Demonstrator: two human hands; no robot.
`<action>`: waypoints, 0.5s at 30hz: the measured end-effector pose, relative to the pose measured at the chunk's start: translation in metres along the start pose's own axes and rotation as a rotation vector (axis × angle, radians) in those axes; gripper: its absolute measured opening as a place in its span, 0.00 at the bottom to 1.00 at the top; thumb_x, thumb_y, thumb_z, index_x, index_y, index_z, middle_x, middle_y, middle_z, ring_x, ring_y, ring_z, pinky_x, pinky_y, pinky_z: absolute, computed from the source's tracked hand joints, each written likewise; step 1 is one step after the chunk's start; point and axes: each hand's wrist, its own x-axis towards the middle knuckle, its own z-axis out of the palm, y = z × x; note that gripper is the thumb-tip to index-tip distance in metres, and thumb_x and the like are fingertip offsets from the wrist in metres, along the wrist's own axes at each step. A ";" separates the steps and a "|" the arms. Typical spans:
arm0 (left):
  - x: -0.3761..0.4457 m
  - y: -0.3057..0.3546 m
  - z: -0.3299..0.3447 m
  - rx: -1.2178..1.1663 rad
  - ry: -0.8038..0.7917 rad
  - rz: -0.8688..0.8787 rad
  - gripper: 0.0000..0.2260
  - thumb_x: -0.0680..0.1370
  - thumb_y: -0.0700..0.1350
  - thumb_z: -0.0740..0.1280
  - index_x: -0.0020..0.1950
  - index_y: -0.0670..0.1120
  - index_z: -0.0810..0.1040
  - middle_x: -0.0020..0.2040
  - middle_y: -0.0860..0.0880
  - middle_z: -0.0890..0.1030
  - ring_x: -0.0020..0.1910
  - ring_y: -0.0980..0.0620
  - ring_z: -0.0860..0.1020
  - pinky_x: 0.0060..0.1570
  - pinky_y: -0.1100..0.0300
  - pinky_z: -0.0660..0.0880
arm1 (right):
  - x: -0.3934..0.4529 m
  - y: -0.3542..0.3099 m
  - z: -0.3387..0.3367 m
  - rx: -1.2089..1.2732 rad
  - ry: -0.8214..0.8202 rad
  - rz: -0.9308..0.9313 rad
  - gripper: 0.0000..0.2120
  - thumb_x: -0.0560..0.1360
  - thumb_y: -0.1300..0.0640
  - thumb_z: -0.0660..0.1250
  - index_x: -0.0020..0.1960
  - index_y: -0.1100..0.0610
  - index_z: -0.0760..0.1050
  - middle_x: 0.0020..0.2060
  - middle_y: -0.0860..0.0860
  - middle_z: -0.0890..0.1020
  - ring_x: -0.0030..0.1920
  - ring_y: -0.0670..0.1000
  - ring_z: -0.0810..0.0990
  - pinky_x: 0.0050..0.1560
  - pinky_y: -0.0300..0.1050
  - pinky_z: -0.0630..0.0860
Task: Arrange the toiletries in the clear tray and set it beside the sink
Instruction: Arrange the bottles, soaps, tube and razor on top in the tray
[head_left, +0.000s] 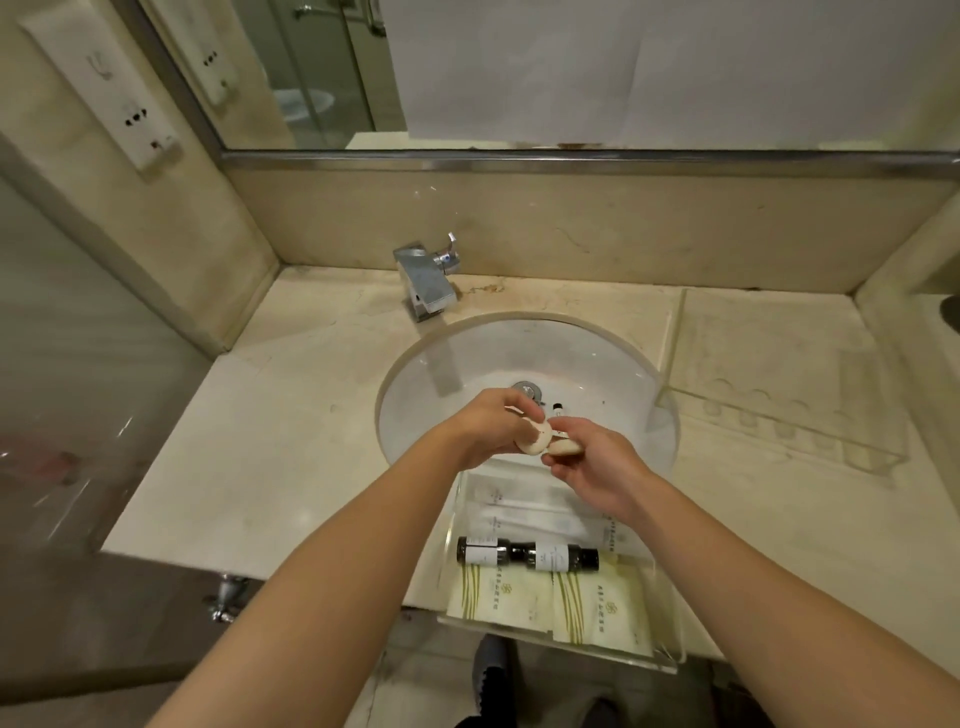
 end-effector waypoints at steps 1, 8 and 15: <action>-0.005 -0.003 0.002 -0.018 -0.002 0.000 0.11 0.74 0.27 0.65 0.47 0.42 0.76 0.48 0.42 0.77 0.43 0.49 0.79 0.38 0.63 0.79 | -0.004 0.002 -0.002 -0.012 -0.019 -0.015 0.12 0.79 0.68 0.56 0.59 0.65 0.74 0.48 0.64 0.77 0.37 0.55 0.76 0.38 0.45 0.73; -0.040 -0.029 0.008 -0.029 0.010 -0.048 0.15 0.74 0.27 0.65 0.59 0.38 0.75 0.49 0.42 0.77 0.46 0.48 0.79 0.47 0.59 0.80 | -0.024 0.024 -0.017 -0.115 -0.036 -0.010 0.18 0.78 0.71 0.58 0.66 0.60 0.69 0.59 0.65 0.74 0.49 0.59 0.84 0.48 0.44 0.82; -0.073 -0.058 0.004 0.028 -0.031 -0.155 0.16 0.74 0.26 0.65 0.58 0.40 0.75 0.58 0.39 0.74 0.53 0.41 0.79 0.48 0.51 0.82 | -0.048 0.046 -0.026 -0.271 -0.072 -0.058 0.10 0.76 0.68 0.65 0.58 0.64 0.74 0.51 0.61 0.83 0.50 0.58 0.84 0.52 0.47 0.82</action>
